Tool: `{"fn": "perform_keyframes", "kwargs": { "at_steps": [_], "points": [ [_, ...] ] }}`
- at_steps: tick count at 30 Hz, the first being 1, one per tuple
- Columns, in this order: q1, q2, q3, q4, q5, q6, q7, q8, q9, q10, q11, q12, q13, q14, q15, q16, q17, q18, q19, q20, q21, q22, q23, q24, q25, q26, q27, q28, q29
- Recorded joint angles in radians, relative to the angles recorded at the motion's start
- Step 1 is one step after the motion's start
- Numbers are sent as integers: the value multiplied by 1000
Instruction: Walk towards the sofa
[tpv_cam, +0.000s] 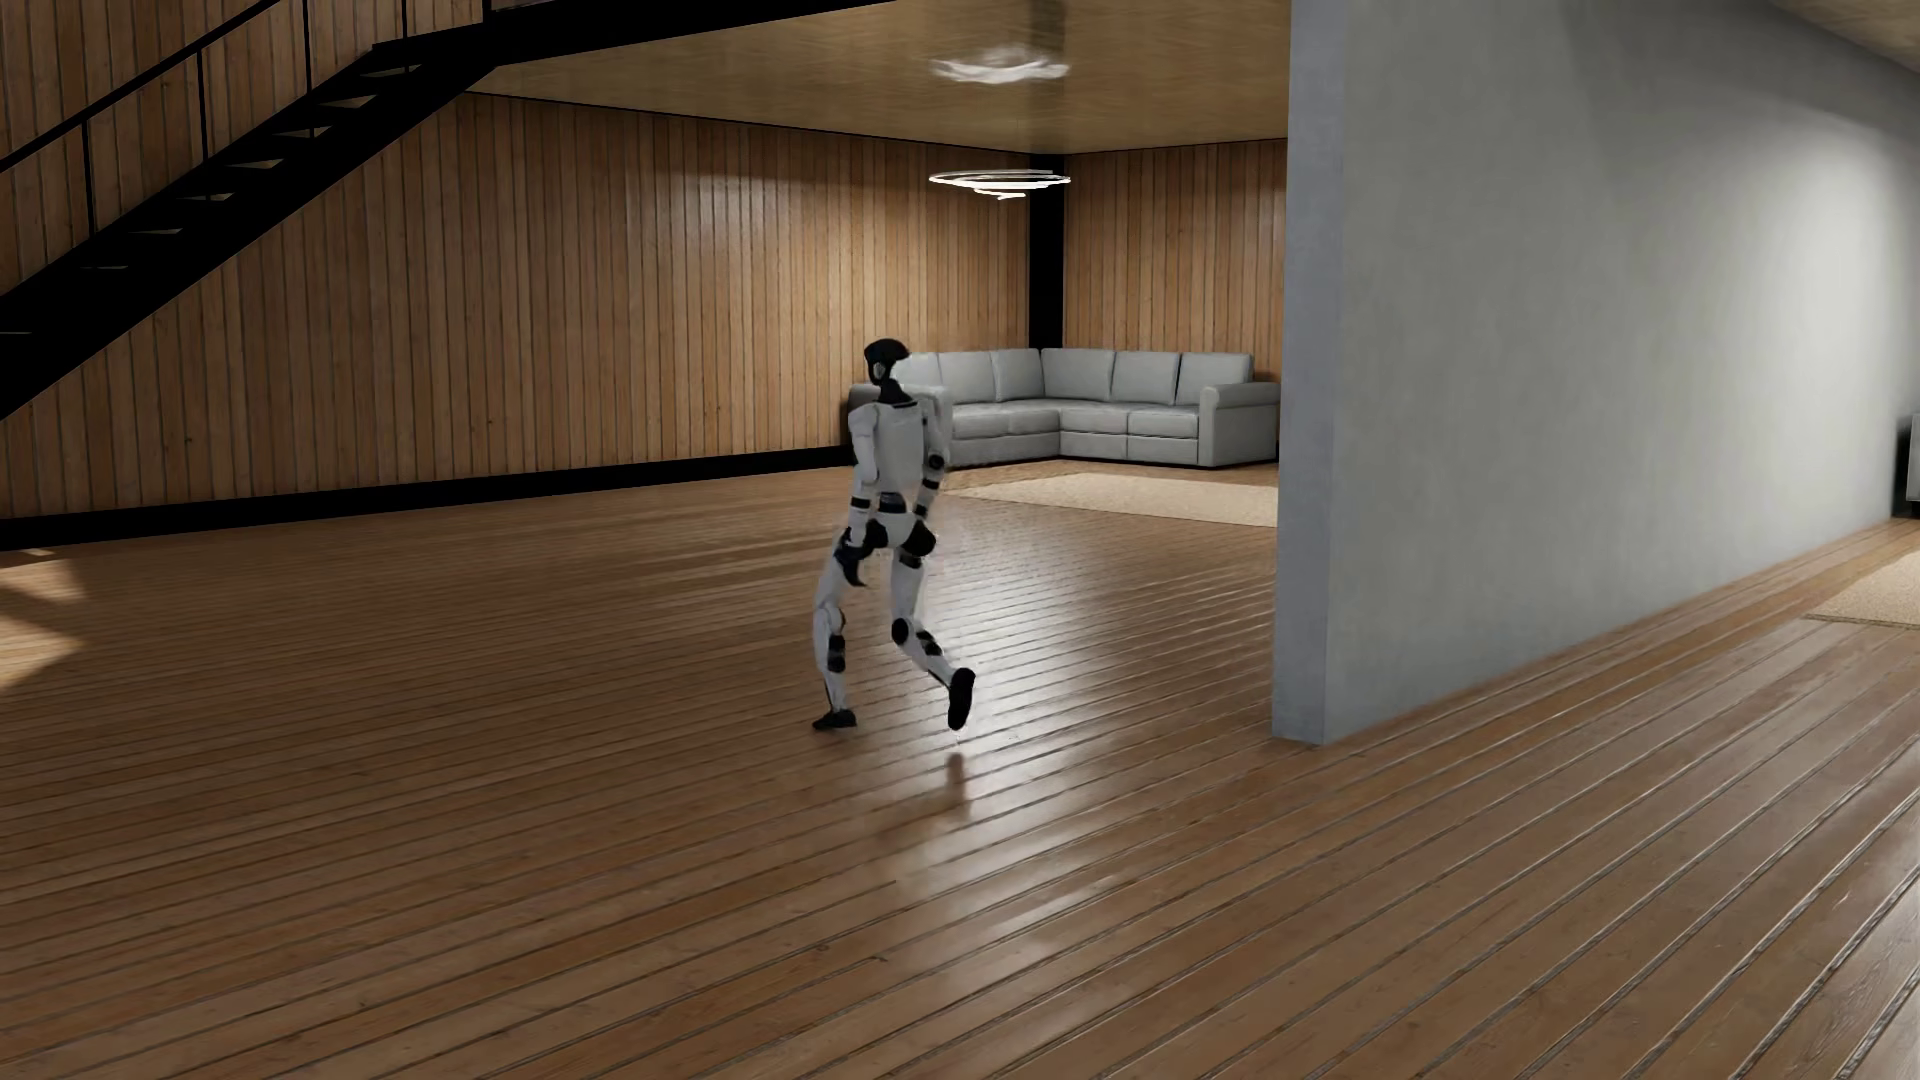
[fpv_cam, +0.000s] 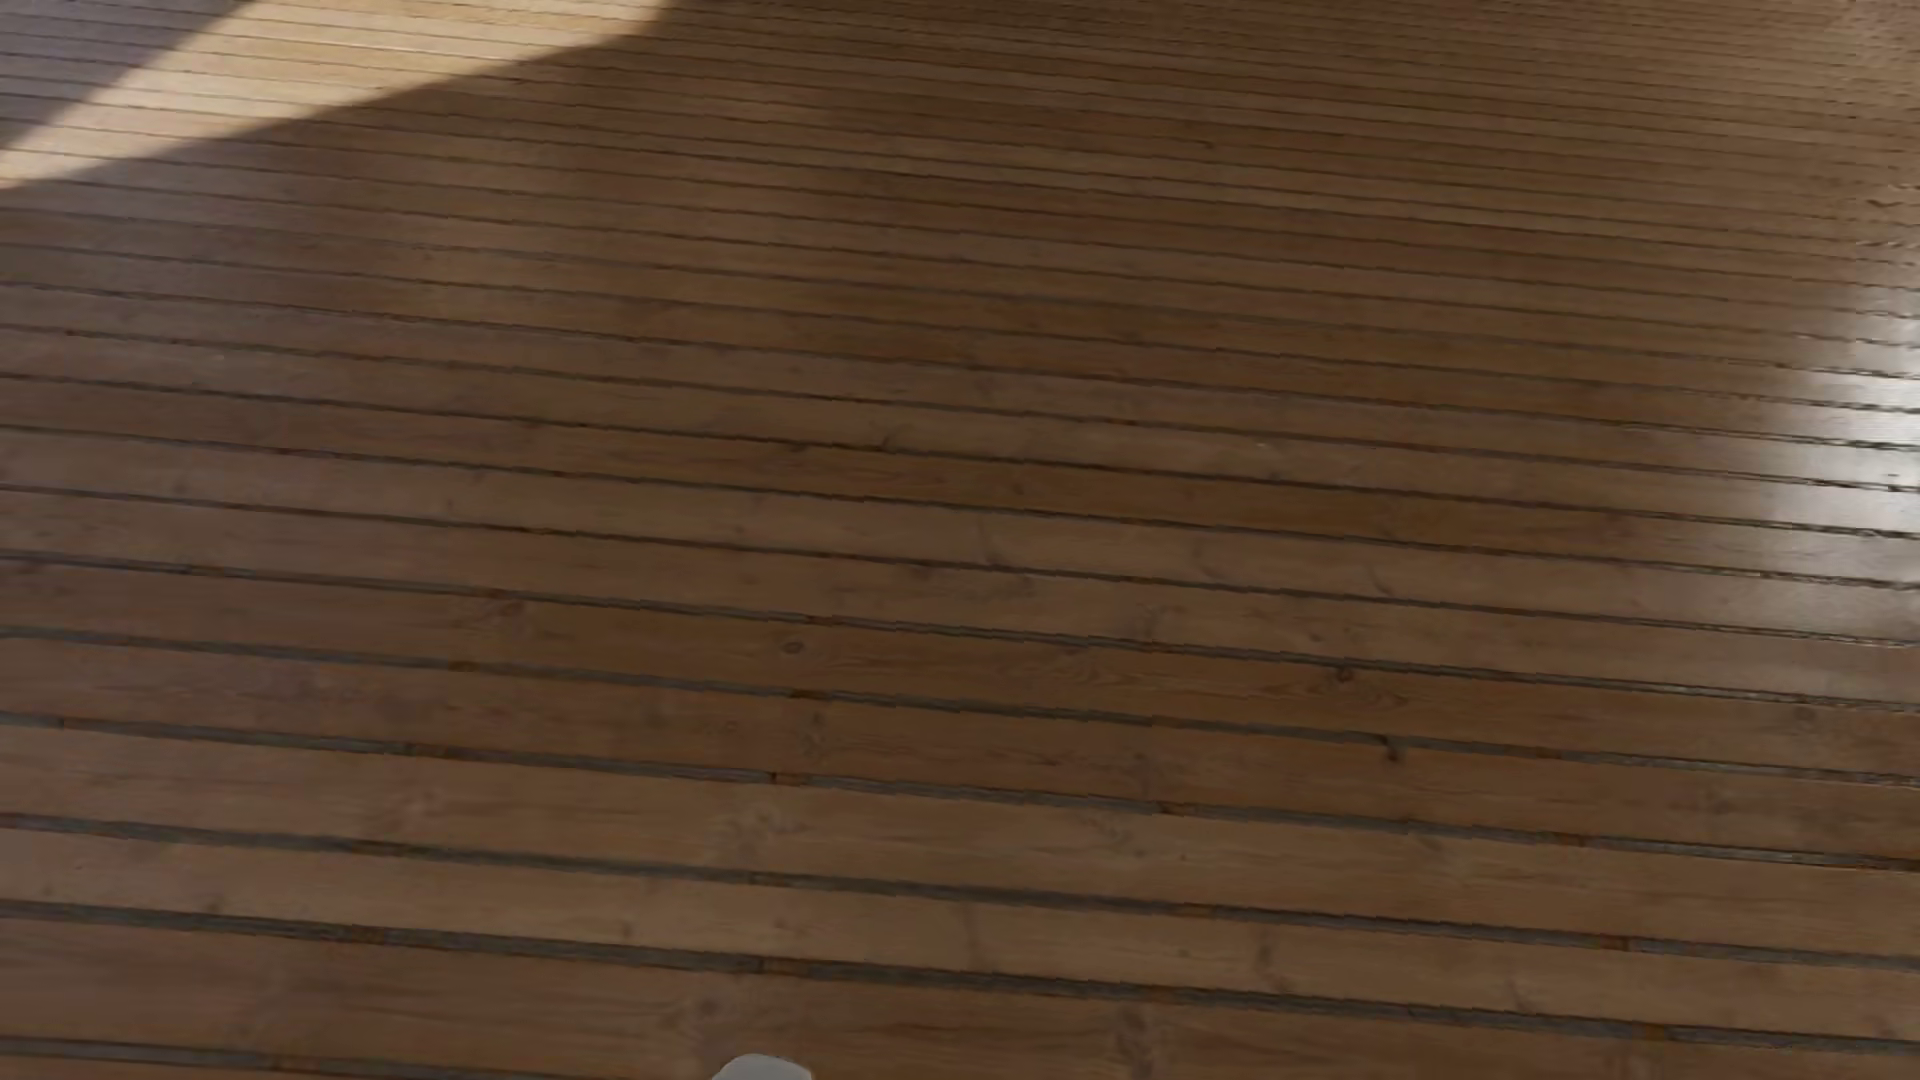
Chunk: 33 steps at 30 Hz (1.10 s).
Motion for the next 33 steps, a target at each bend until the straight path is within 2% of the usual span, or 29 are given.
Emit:
{"fn": "perform_keyframes", "kwargs": {
  "at_steps": [1, 2, 3, 5, 6, 7, 8, 9, 10, 11, 12, 13, 14, 15, 16, 17, 18, 19, 20, 22, 23, 25, 26, 27, 28, 29, 30, 32, 33],
  "points": [
    [88, -100, -45, 29, 10, 25, 0, 0, 7, -39, 33, -5, 12, -13, 6, -14, 7, 0, 0, -7, 24, -11, 6, 0, 0, 0, 0, 0, 0],
    [180, -216, -92, 41, 4, 33, 0, 0, 10, -92, 1, -9, 14, -33, 0, -20, 35, 0, 0, -13, 18, -34, 68, 0, 0, 0, 0, 0, 0],
    [270, -311, -153, 61, 17, 63, 0, 0, 7, -151, -119, -2, 50, -72, 32, -17, 30, 0, 0, -35, 17, -93, 37, 0, 0, 0, 0, 0, 0],
    [443, -471, -272, 80, -2, 94, 0, 0, 1, -239, -364, 3, 101, -136, 58, -5, 23, 0, 0, -34, 53, -189, 66, 0, 0, 0, 0, 0, 0],
    [516, -537, -329, 79, -17, 94, 0, 0, -2, -265, -501, -3, 125, -164, -10, 10, 12, 0, 0, -23, 45, -237, 65, 0, 0, 0, 0, 0, 0],
    [576, -581, -396, 76, -39, 89, 0, 0, -5, -278, -625, -22, 145, -188, -148, 33, 1, 0, 0, -32, 69, -263, 75, 0, 0, 0, 0, 0, 0],
    [619, -621, -453, 78, -76, 97, 0, 0, -13, -278, -690, -44, 177, -201, -334, 51, -3, 0, 0, -41, 45, -276, 102, 0, 0, 0, 0, 0, 0],
    [668, -633, -511, 89, -117, 109, 0, 0, -7, -272, -711, -67, 206, -183, -428, 57, -19, 0, 0, -46, 54, -270, 118, 0, 0, 0, 0, 0, 0],
    [709, -673, -544, 109, -135, 128, 0, 0, -16, -264, -679, -81, 236, -124, -246, 58, -22, 0, 0, -40, 49, -255, 152, 0, 0, 0, 0, 0, 0],
    [723, -739, -537, 136, -113, 156, 0, 0, -27, -229, -574, -81, 252, -11, 16, 51, -25, 0, 0, -11, 80, -245, 180, 0, 0, 0, 0, 0, 0],
    [685, -762, -515, 171, -50, 207, 0, 0, -36, -136, -487, -75, 245, 158, 87, 34, -23, 0, 0, 4, 121, -217, 218, 0, 0, 0, 0, 0, 0],
    [633, -722, -479, 152, -9, 208, 0, 0, -30, 8, -435, -65, 227, 295, 41, 25, -24, 0, 0, 4, 154, -176, 239, 0, 0, 0, 0, 0, 0],
    [518, -682, -447, 140, 42, 214, 0, 0, -31, 194, -405, -68, 216, 315, 3, 23, -25, 0, 0, -22, 135, -153, 221, 0, 0, 0, 0, 0, 0],
    [445, -577, -400, 143, 98, 220, 0, 0, -5, 358, -428, -75, 201, 216, -28, 20, -12, 0, 0, -43, 84, -142, 216, 0, 0, 0, 0, 0, 0],
    [335, -474, -357, 98, 134, 205, 0, 0, 9, 476, -461, -68, 167, 79, -72, 16, -11, 0, 0, -51, 78, -133, 188, 0, 0, 0, 0, 0, 0],
    [228, -353, -311, 75, 170, 195, 0, 0, 16, 522, -522, -56, 139, -34, -141, 10, -15, 0, 0, -70, 78, -129, 134, 0, 0, 0, 0, 0, 0],
    [102, -264, -249, 48, 173, 175, 0, 0, 6, 504, -571, -45, 105, -100, -219, 4, -23, 0, 0, -77, 49, -134, 64, 0, 0, 0, 0, 0, 0],
    [71, -102, -189, 9, 142, 146, 0, 0, 38, 373, -651, -36, 91, -109, -284, 7, -26, 0, 0, -77, -15, -135, -11, 0, 0, 0, 0, 0, 0],
    [16, 0, -128, 5, 120, 130, 0, 0, 40, 225, -700, -21, 60, -102, -358, 7, -30, 0, 0, -82, -51, -140, -65, 0, 0, 0, 0, 0, 0],
    [-64, 152, -39, 36, 88, 112, 0, 0, 23, -133, -778, -2, -25, -52, -518, 11, -31, 0, 0, -66, -106, -154, -148, 0, 0, 0, 0, 0, 0],
    [-84, 203, -7, 56, 79, 119, 0, 0, 7, -310, -788, 5, -63, -45, -569, 6, -42, 0, 0, -58, -122, -161, -194, 0, 0, 0, 0, 0, 0],
    [-150, 313, 35, 90, 27, 121, 0, 0, -14, -341, -784, 22, -103, -76, -613, 5, -49, 0, 0, -46, -158, -158, -249, 0, 0, 0, 0, 0, 0],
    [-163, 371, 56, 78, -6, 112, 0, 0, -10, -246, -753, 27, -86, -72, -585, 4, -46, 0, 0, -42, -184, -143, -277, 0, 0, 0, 0, 0, 0],
    [-212, 369, 65, 64, -27, 94, 0, 0, -35, -135, -674, 22, -72, 6, -497, 2, -30, 0, 0, -48, -199, -103, -259, 0, 0, 0, 0, 0, 0],
    [-219, 356, 61, 13, -65, 51, 0, 0, -48, -25, -550, 18, -46, 28, -319, -1, -1, 0, 0, -56, -195, -51, -203, 0, 0, 0, 0, 0, 0],
    [-161, 315, 37, -21, -73, 44, 0, 0, -36, 38, -379, 2, -17, -16, -114, -2, 10, 0, 0, -69, -170, -9, -154, 0, 0, 0, 0, 0, 0],
    [-106, 203, 20, -58, -79, 42, 0, 0, -34, 55, -143, -19, -13, -69, -11, -12, 12, 0, 0, -60, -108, 20, -93, 0, 0, 0, 0, 0, 0],
    [92, -22, -68, -85, -46, 68, 0, 0, -20, -46, 165, -44, 0, -100, -108, -17, 11, 0, 0, -69, 8, -24, 3, 0, 0, 0, 0, 0, 0],
    [187, -125, -130, -88, -18, 92, 0, 0, -13, -105, 190, -61, 31, -98, -133, -20, 16, 0, 0, -66, 11, -47, 45, 0, 0, 0, 0, 0, 0]
  ]
}}
